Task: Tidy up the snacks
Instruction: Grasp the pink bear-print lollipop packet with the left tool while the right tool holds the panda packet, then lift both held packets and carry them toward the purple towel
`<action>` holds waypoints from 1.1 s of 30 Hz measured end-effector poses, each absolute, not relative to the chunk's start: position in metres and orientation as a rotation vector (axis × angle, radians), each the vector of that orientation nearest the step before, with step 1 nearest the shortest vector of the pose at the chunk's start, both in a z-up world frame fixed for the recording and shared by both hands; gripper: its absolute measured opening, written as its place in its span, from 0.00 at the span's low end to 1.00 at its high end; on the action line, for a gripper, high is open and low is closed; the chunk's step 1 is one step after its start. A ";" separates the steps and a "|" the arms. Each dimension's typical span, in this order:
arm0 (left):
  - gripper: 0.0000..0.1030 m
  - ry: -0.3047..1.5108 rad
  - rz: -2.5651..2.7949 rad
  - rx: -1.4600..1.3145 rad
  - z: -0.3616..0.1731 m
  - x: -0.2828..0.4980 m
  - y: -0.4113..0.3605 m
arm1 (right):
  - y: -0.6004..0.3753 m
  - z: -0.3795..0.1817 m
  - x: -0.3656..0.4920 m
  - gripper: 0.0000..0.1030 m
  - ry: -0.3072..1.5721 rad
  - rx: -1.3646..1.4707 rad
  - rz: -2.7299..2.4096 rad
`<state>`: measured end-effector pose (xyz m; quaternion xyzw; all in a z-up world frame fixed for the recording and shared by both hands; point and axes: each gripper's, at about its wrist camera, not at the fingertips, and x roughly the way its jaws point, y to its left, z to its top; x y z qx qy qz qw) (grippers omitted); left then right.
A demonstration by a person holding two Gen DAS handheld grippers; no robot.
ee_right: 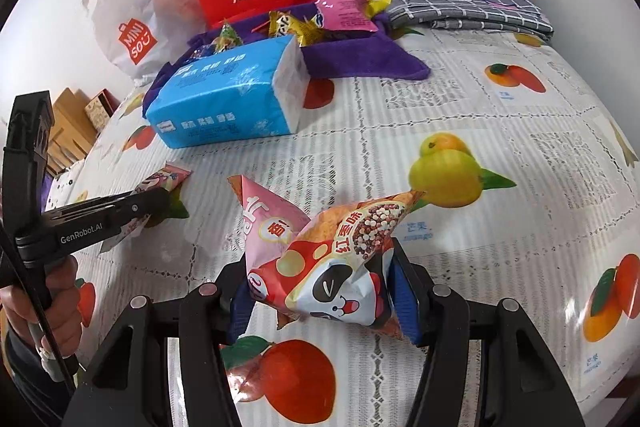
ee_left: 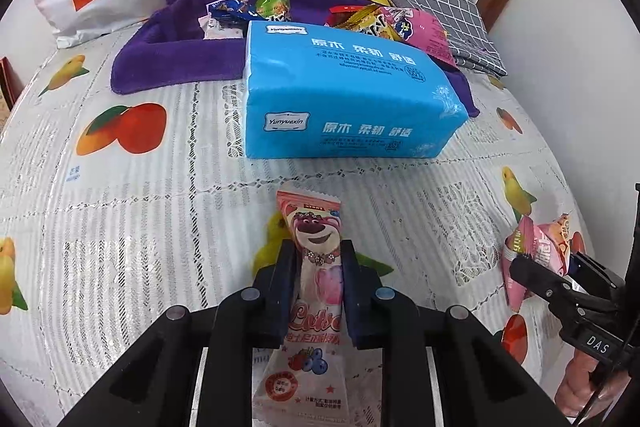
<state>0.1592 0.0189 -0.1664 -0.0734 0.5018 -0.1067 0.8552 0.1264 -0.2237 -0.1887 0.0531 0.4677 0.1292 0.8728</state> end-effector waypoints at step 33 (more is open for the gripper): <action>0.19 0.926 -0.302 -0.223 -0.092 0.128 0.033 | -0.193 -0.122 0.122 0.56 0.918 0.035 0.226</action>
